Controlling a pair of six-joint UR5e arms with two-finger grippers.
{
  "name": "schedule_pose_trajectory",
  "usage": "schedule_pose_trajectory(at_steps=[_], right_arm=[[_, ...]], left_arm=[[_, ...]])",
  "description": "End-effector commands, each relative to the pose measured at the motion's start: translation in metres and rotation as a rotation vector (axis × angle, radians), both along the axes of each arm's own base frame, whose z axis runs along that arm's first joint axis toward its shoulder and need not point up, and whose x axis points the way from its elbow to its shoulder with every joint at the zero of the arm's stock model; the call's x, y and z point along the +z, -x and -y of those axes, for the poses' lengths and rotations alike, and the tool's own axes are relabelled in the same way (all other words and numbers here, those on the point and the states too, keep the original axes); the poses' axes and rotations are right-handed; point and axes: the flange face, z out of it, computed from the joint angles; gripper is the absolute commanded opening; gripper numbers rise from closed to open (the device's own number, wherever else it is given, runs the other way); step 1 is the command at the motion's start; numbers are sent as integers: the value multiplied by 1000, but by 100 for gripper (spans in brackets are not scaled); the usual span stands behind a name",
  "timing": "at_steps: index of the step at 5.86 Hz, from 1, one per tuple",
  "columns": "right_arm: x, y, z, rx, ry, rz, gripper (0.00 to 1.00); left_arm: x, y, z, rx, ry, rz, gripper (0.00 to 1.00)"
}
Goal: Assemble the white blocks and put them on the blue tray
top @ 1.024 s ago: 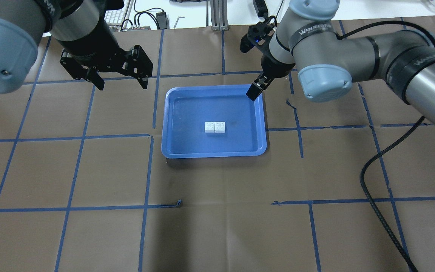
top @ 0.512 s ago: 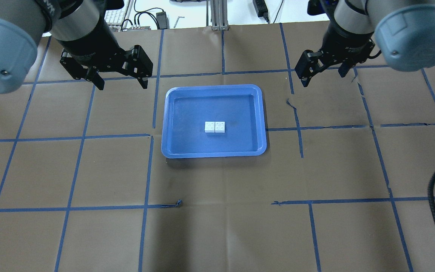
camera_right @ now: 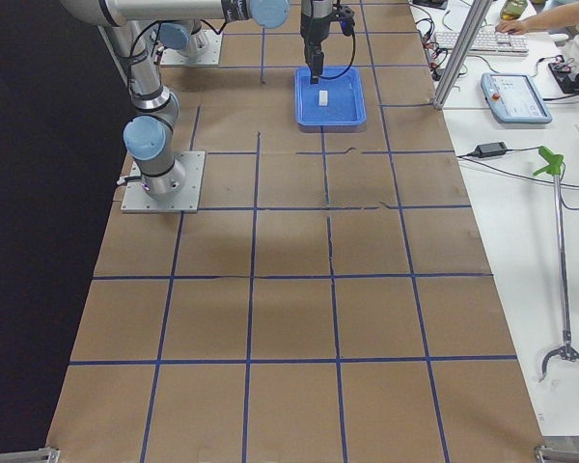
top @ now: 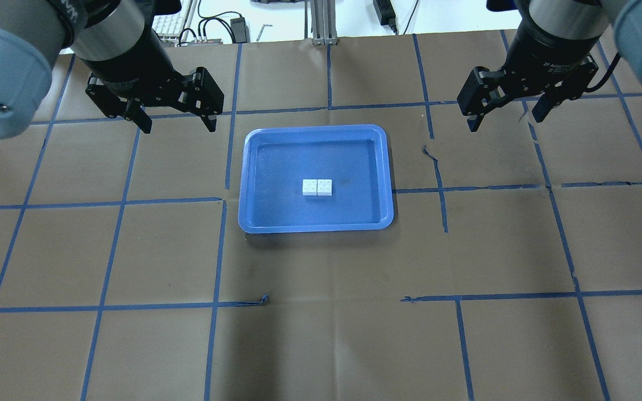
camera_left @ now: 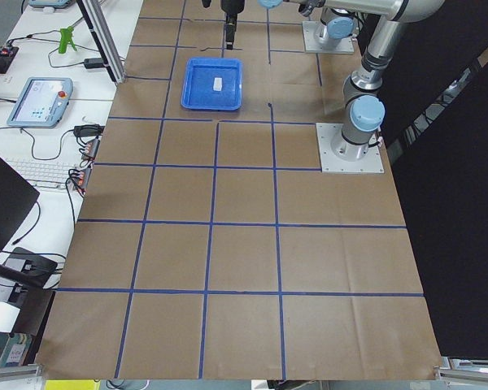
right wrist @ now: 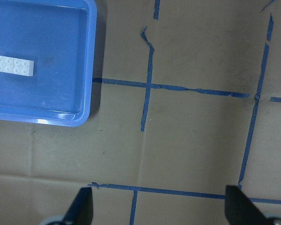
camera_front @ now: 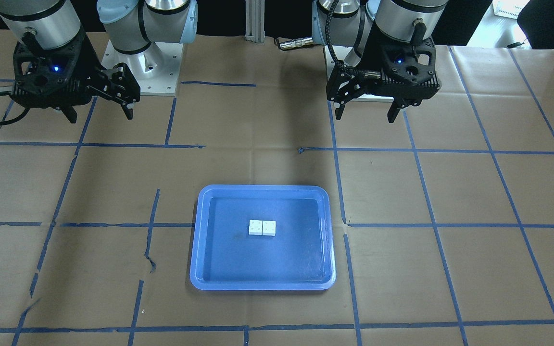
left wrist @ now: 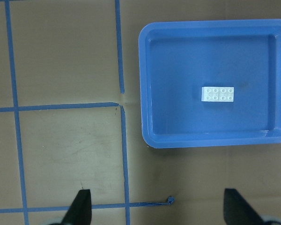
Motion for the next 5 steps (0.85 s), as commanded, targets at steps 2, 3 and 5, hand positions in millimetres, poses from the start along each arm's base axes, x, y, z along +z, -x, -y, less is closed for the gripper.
schedule_pose_trajectory(at_steps=[2,3,5], right_arm=[[1,-5,7,-28,-14,4,100],[2,-5,7,-28,-13,2,100],[0,-5,7,-28,-16,1,100]], left_arm=[[0,0,0,0,1,0,99],[1,1,0,-1,2,0,99],[1,1,0,-2,2,0,99]])
